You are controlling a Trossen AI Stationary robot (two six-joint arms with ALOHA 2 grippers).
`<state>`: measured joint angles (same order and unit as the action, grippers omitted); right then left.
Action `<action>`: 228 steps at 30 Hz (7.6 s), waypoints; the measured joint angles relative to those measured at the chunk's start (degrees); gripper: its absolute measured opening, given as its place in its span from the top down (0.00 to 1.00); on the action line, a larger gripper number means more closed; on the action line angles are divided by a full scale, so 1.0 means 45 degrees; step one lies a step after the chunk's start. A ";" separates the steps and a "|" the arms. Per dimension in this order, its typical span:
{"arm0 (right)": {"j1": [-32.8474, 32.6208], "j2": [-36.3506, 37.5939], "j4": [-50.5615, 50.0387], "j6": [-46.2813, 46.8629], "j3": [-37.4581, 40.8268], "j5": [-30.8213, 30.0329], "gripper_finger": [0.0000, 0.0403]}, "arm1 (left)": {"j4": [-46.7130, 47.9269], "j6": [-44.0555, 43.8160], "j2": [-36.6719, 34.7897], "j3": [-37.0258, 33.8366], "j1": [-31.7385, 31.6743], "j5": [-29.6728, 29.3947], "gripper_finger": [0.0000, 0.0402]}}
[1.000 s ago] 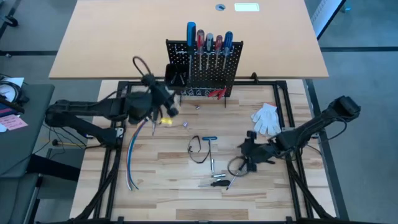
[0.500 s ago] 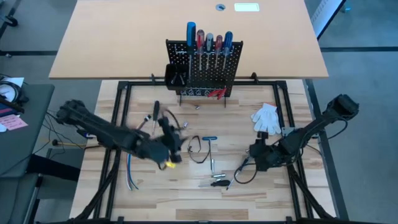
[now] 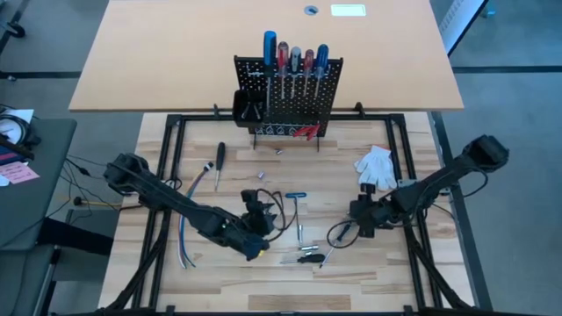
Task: Hang tools onto peg board
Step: Put the silver socket into the black bin on the black pegboard, then put the silver extension bar into the black bin on the black pegboard
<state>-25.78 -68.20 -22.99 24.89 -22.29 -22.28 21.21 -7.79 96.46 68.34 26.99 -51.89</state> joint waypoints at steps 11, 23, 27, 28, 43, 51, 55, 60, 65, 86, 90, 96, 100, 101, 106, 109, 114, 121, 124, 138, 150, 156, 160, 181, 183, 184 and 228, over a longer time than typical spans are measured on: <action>0.0783 -0.0102 0.0755 -0.0857 0.0040 0.0724 0.60 | -0.0320 0.0141 -0.0003 0.0000 -0.0050 0.0085 0.59; 0.1331 -0.0058 0.2171 -0.0987 0.0843 0.1001 0.83 | -0.0760 0.0595 0.0009 0.0000 -0.0195 0.0085 0.59; 0.1335 -0.0103 0.3118 -0.1415 0.0921 0.0770 0.85 | -0.1348 0.1404 0.0065 -0.0096 -0.0225 0.0085 0.59; 0.1336 -0.0135 0.3732 -0.1649 0.0993 0.0568 0.85 | -0.1561 0.1581 0.0065 -0.0206 -0.0249 0.0085 0.59; 0.1584 -0.0112 1.5781 -0.3900 0.1741 0.1977 0.86 | -1.2175 1.1409 0.2030 -0.2288 -0.0517 0.3300 0.59; 0.1127 -0.0109 1.6714 -0.3970 0.1740 0.2218 0.86 | -1.4886 1.6417 0.4267 -0.0485 -0.0604 0.3993 0.55; 0.1069 -0.0107 1.7022 -0.3970 0.1740 0.2220 0.86 | -1.4766 1.7079 0.4458 0.0473 -0.0865 0.3979 0.47; 0.1069 -0.0107 1.7617 -0.3965 0.1735 0.2220 0.86 | -1.4564 1.7208 0.4443 0.1160 -0.1255 0.2805 0.41; 0.1069 -0.0102 1.7790 -0.3965 0.1735 0.2220 0.86 | -1.4566 1.7339 0.4438 0.1287 -0.1547 0.2849 0.42; 0.1059 -0.0102 1.7891 -0.3922 0.1735 0.2307 0.86 | -1.4581 1.7096 0.4432 0.1287 -0.1571 0.2925 0.78; 0.1104 -0.0102 1.7737 -0.3327 0.1718 0.2307 0.80 | -1.4506 1.6275 0.4436 0.1287 -0.1500 0.2925 0.78; 0.1229 -0.0099 1.7563 -0.2913 0.1711 0.2366 0.58 | -1.4261 1.5709 0.4408 0.1287 -0.1071 0.2417 0.79; 0.1191 0.0164 1.7509 -0.2968 0.1716 0.2217 0.44 | -1.3834 1.5291 0.4398 0.1287 -0.0611 0.1301 0.79; 0.1191 0.0265 1.7402 -0.2964 0.1716 0.2204 0.42 | -1.3586 1.5028 0.4398 0.1287 -0.0492 0.1069 0.79; 0.1183 0.1238 1.5853 -0.2858 0.1721 0.1384 0.40 | -1.2074 1.3326 0.4361 0.1287 0.0098 -0.0030 0.79; 0.1191 0.1890 1.4724 -0.2829 0.1725 0.1141 0.41 | -0.9659 1.1277 0.3660 0.1229 0.0203 -0.0440 0.79; 0.1139 0.2583 1.3970 -0.2824 0.1730 0.1109 0.43 | -0.4035 0.5982 0.0959 0.1130 -0.0650 0.0469 0.79; 0.1043 0.2715 1.3682 -0.2827 0.1730 0.1107 0.43 | -0.2867 0.4402 -0.3269 -0.0228 -0.2339 -0.1079 0.79; 0.1045 0.2710 1.3661 -0.2829 0.1730 0.1107 0.43 | -0.3082 0.4448 -0.4723 -0.0418 -0.3618 -0.1382 0.79; 0.1084 0.2710 1.3630 -0.2833 0.1730 0.0962 0.43 | -0.2277 0.2133 -0.5985 -0.0436 -0.9464 0.4289 0.79; 0.1084 0.2705 1.3539 -0.2838 0.1730 0.0957 0.43 | -0.2144 0.1509 -0.5608 -0.0437 -0.9913 0.4326 0.69; 0.1084 0.2701 1.3534 -0.2843 0.1730 0.0957 0.43 | -0.2136 0.1605 -0.5603 -0.0432 -0.9915 0.4326 0.62; 0.1084 0.2701 1.3538 -0.2845 0.1730 0.0957 0.43 | -0.2180 0.1765 -0.5603 -0.0432 -0.9915 0.4316 0.57; 0.1059 0.0679 1.1532 -0.3857 0.1529 0.2744 0.43 | 0.1774 0.2015 -0.7165 0.0622 -0.3206 0.1388 0.54; 0.1118 -0.0248 1.1552 -0.3868 0.1128 0.3279 0.43 | 0.2147 0.1359 -0.6722 0.0481 -0.2335 0.0676 0.54; 0.1152 -0.0727 1.1552 -0.3868 0.0867 0.3535 0.43 | 0.2145 0.1053 -0.6521 0.0271 -0.1934 0.0366 0.54; 0.1082 -0.4717 1.0878 -0.3936 -0.1471 0.1384 0.87 | -0.6892 0.0641 0.1717 -0.1904 0.0262 -0.0185 0.54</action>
<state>-20.91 -89.43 25.96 7.18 -28.91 -16.06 -9.80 -4.91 104.18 59.77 28.17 -52.72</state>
